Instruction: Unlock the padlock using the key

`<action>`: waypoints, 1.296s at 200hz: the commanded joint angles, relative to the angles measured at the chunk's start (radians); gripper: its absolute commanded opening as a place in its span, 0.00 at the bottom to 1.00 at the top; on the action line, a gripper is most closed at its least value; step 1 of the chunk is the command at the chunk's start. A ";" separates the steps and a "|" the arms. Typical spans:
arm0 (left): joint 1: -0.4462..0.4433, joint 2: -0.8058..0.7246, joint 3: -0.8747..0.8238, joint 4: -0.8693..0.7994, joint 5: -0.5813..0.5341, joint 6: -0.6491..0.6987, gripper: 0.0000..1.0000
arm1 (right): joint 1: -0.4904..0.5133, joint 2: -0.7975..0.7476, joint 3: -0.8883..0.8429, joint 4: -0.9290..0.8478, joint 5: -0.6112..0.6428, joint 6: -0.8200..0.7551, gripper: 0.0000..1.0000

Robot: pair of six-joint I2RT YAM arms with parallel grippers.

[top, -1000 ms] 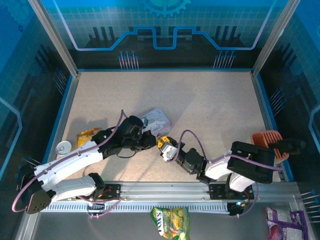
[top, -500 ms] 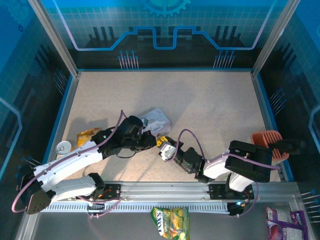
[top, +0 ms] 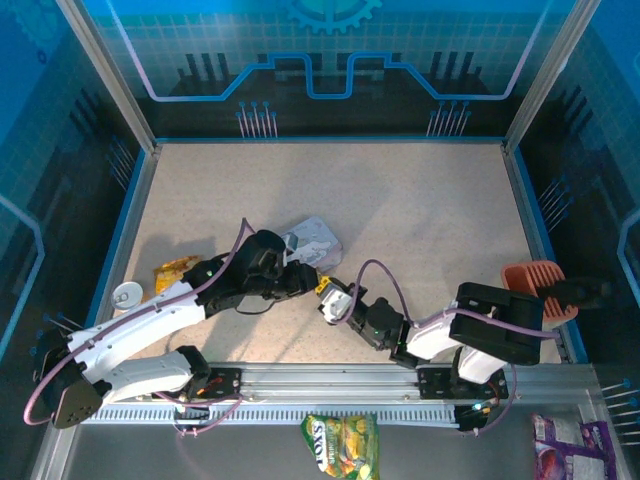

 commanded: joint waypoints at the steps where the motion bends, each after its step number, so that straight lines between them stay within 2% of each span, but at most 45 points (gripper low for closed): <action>1: 0.028 -0.031 -0.006 0.026 -0.010 0.104 0.39 | 0.009 -0.056 -0.035 0.001 -0.007 0.113 0.00; 10: 0.039 -0.050 -0.011 0.040 -0.021 0.175 0.45 | 0.010 -0.102 -0.038 -0.081 -0.022 0.158 0.00; 18: 0.045 -0.071 -0.022 0.066 -0.039 0.250 0.48 | 0.010 -0.152 -0.026 -0.193 -0.037 0.204 0.00; 28: 0.048 -0.107 -0.049 0.115 -0.071 0.341 0.49 | 0.006 -0.228 0.010 -0.411 -0.043 0.275 0.00; 50: 0.048 -0.207 -0.188 0.343 -0.018 0.505 0.51 | -0.041 -0.401 0.118 -0.904 -0.153 0.463 0.00; 66: 0.047 -0.253 -0.258 0.433 -0.001 0.569 0.51 | -0.074 -0.494 0.128 -1.028 -0.236 0.540 0.00; 97: 0.047 -0.261 -0.298 0.472 0.019 0.619 0.49 | -0.135 -0.610 0.191 -1.297 -0.329 0.702 0.00; 134: 0.044 -0.246 -0.352 0.617 0.070 0.601 0.49 | -0.138 -0.614 0.277 -1.413 -0.393 0.755 0.00; 160: 0.030 -0.211 -0.344 0.637 0.105 0.602 0.45 | -0.137 -0.576 0.325 -1.427 -0.438 0.757 0.00; 178: 0.010 -0.195 -0.332 0.609 0.051 0.592 0.43 | -0.137 -0.551 0.346 -1.416 -0.457 0.750 0.00; 216: -0.032 -0.168 -0.342 0.625 0.035 0.571 0.41 | -0.136 -0.492 0.377 -1.380 -0.477 0.743 0.00; 240: -0.042 -0.164 -0.337 0.583 -0.052 0.554 0.36 | -0.130 -0.470 0.383 -1.359 -0.483 0.737 0.00; 259: -0.041 -0.165 -0.348 0.583 -0.077 0.551 0.34 | -0.128 -0.464 0.373 -1.346 -0.475 0.740 0.00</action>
